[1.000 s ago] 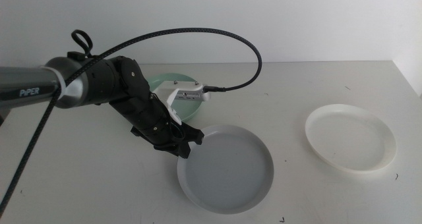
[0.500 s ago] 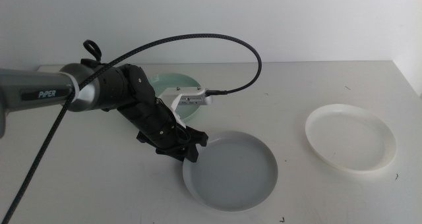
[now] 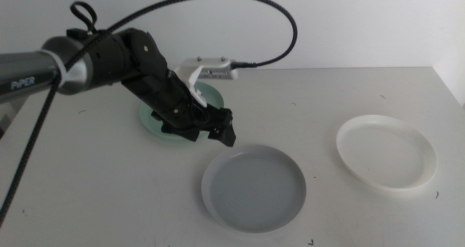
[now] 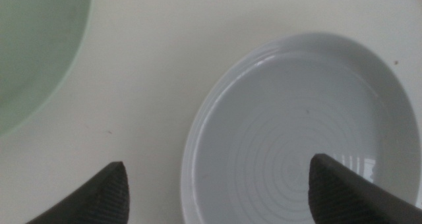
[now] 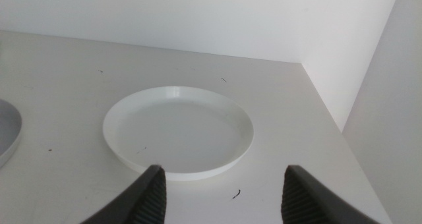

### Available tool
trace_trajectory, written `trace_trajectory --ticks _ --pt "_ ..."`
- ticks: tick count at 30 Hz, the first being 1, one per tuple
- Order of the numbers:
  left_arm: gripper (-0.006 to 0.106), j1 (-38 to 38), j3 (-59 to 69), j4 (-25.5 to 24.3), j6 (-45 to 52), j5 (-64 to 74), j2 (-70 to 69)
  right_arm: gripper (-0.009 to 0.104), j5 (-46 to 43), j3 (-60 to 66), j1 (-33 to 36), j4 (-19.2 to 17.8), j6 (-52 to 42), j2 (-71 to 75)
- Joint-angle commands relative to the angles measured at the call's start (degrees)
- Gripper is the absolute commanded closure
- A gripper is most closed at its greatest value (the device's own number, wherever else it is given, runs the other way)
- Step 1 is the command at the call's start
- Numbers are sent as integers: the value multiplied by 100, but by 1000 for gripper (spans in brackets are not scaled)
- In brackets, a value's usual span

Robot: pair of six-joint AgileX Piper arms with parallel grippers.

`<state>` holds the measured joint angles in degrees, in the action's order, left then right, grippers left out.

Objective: Stack the three bowls on top of each other.

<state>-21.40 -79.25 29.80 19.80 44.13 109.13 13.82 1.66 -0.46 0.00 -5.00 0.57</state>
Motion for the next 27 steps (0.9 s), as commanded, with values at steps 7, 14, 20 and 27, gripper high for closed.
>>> trace_trajectory --ticks 7,14,20,27 --pt "7 -29 -967 -1453 -1248 572 -896 50 -434 -41 -48 -68 -22 157" --pt "7 -29 -1922 -3519 -2445 1243 -1169 50 -434 -41 -48 -68 -22 157" --pt "7 110 -2364 -4222 -2582 1342 -1156 50 -434 -41 -48 -68 -22 157" --pt "7 620 -2695 -4045 -2700 1194 -1150 50 -434 -41 -48 -68 -22 157"
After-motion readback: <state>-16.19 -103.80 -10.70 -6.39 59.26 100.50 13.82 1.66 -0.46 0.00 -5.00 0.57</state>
